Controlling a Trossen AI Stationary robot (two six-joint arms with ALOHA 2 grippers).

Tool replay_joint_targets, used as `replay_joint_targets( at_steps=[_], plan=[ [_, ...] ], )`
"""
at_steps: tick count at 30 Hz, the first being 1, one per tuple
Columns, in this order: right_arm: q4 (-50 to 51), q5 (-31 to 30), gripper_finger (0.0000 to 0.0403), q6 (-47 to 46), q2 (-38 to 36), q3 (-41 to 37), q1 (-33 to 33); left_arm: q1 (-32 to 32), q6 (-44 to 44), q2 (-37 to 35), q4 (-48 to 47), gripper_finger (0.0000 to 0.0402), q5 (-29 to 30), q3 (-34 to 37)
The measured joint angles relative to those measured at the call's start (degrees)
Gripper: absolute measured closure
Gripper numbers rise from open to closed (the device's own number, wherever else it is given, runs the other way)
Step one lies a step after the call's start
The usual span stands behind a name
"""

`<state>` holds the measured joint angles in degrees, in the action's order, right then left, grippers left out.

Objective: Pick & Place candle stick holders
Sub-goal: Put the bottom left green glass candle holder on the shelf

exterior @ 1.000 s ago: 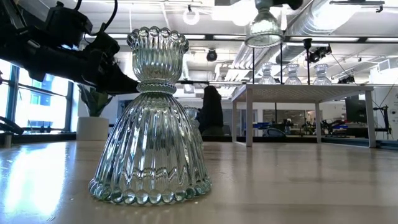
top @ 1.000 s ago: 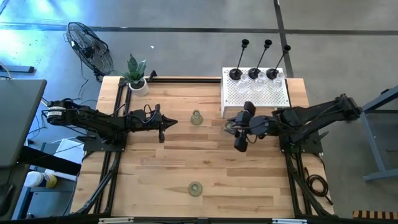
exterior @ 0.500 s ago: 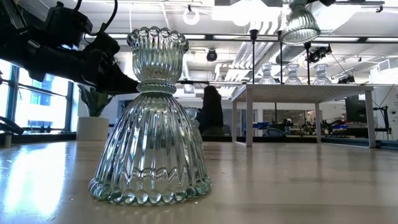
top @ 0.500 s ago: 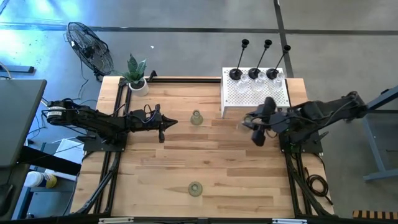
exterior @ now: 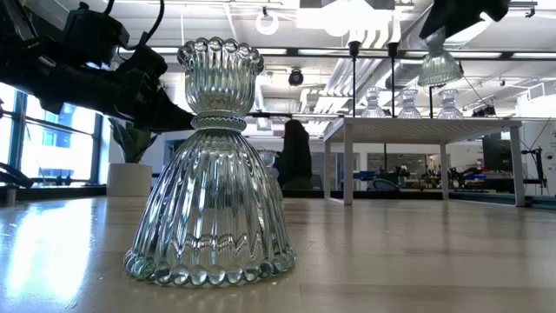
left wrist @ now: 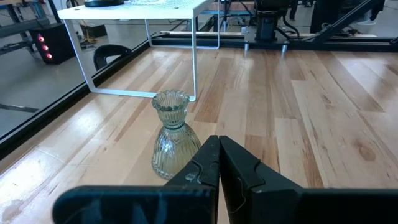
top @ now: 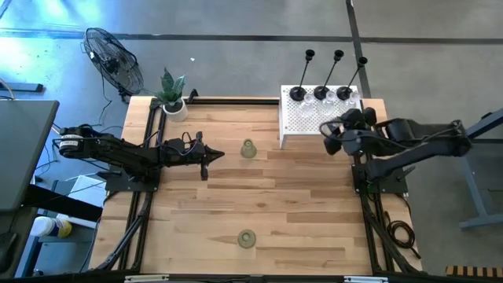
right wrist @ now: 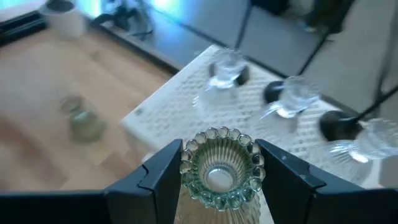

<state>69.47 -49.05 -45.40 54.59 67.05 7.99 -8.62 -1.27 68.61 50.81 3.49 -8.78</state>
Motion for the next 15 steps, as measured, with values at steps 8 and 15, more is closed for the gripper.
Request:
replay_joint_targets(
  at_steps=[8,15],
  plan=[
    [-11.3,2.1,0.0224,5.3,-1.8,-9.8,-9.7,0.0,0.0,0.0,0.0,0.0401,0.0,0.0],
    [-18.5,5.3,0.0224,13.7,-2.5,-12.5,-17.2,0.0,0.0,0.0,0.0,0.0401,0.0,0.0]
  ],
)
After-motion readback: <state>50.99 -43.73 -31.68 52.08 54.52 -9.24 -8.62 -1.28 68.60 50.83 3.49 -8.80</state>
